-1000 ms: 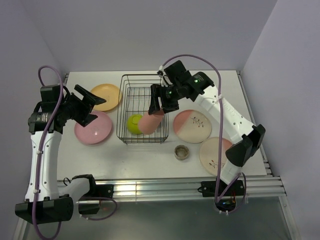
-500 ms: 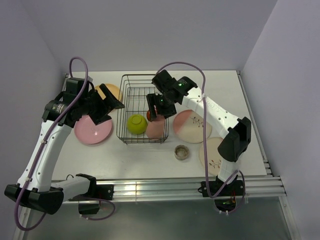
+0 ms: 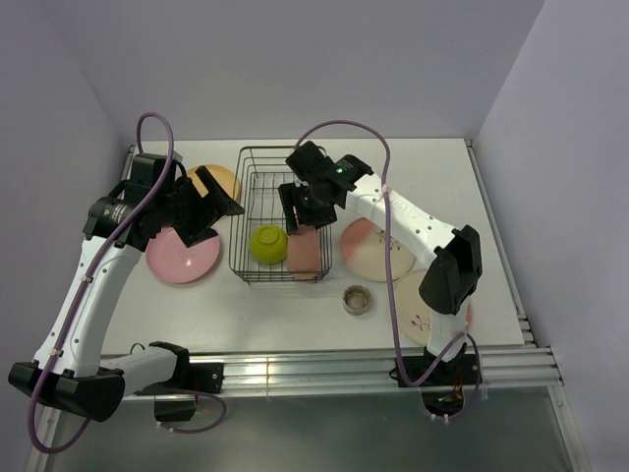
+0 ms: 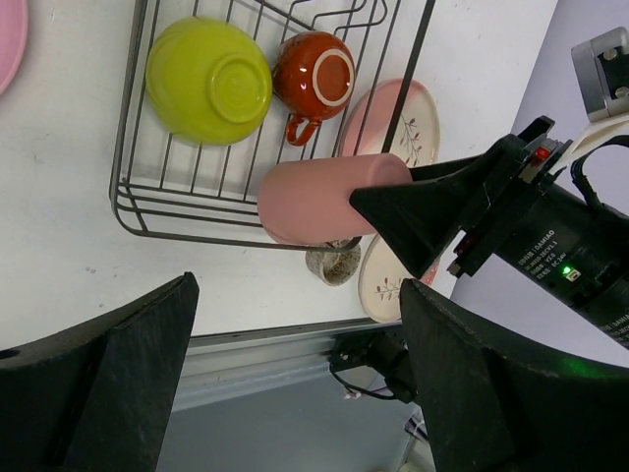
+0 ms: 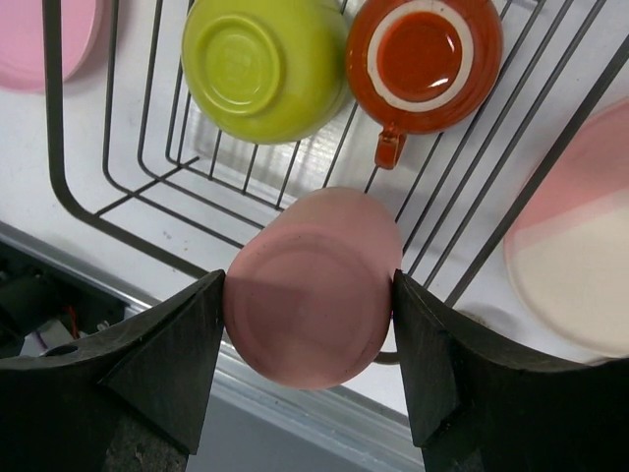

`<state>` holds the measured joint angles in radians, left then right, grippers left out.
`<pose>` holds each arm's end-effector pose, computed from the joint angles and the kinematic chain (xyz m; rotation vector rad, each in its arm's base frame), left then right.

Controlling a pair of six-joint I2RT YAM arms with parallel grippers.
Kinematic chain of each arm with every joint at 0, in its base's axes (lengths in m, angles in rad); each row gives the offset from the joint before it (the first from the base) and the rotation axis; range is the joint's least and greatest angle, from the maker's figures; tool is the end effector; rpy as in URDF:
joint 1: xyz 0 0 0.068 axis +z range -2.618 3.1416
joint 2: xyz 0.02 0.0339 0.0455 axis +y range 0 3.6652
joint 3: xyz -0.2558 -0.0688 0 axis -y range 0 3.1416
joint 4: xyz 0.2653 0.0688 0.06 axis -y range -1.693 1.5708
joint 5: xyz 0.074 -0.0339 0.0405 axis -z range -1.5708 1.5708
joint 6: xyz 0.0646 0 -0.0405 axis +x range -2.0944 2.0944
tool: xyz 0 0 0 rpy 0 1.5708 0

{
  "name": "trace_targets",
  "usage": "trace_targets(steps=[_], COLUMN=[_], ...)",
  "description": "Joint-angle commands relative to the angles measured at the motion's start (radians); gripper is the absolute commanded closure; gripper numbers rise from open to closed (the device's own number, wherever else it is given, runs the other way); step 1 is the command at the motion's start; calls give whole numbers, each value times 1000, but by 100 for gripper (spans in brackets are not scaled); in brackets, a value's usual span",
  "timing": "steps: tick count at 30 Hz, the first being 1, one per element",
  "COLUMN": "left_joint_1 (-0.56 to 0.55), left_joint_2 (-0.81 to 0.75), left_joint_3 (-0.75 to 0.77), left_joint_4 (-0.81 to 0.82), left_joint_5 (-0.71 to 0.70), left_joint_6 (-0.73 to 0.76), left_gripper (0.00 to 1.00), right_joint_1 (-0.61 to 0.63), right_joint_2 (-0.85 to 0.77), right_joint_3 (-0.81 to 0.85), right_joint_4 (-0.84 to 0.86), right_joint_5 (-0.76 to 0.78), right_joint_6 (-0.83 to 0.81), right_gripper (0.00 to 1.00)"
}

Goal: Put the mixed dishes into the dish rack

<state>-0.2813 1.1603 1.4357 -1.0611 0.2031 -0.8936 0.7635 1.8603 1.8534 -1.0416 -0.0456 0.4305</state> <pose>0.2403 -0.0830 0.3808 -0.6486 2.3997 -0.7806 0.3070 0.2980 0.2968 -0.4634 2.6583 0.4563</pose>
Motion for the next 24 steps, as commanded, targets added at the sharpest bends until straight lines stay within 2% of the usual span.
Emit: trace_targets(steps=[1,7,14,24], left_joint_1=[-4,-4,-4,-4], left_joint_2=[-11,-22,-33,-48], left_joint_3=[15,8,-9,-26], left_joint_4=[1,-5,-5,-11], left_joint_5=[-8,-5,5,9], left_joint_6=[27,28,35,39], left_gripper=[10,10,10,10], right_joint_1=[28,26,28,34], right_joint_2=[54,77,137,123], right_joint_3=[1,62,125,58], right_joint_4=[-78,-81,-92,0], right_joint_5=[68,133,130,133], right_joint_6=[-16,-35,-50,-68], right_gripper=[100,100,100,100])
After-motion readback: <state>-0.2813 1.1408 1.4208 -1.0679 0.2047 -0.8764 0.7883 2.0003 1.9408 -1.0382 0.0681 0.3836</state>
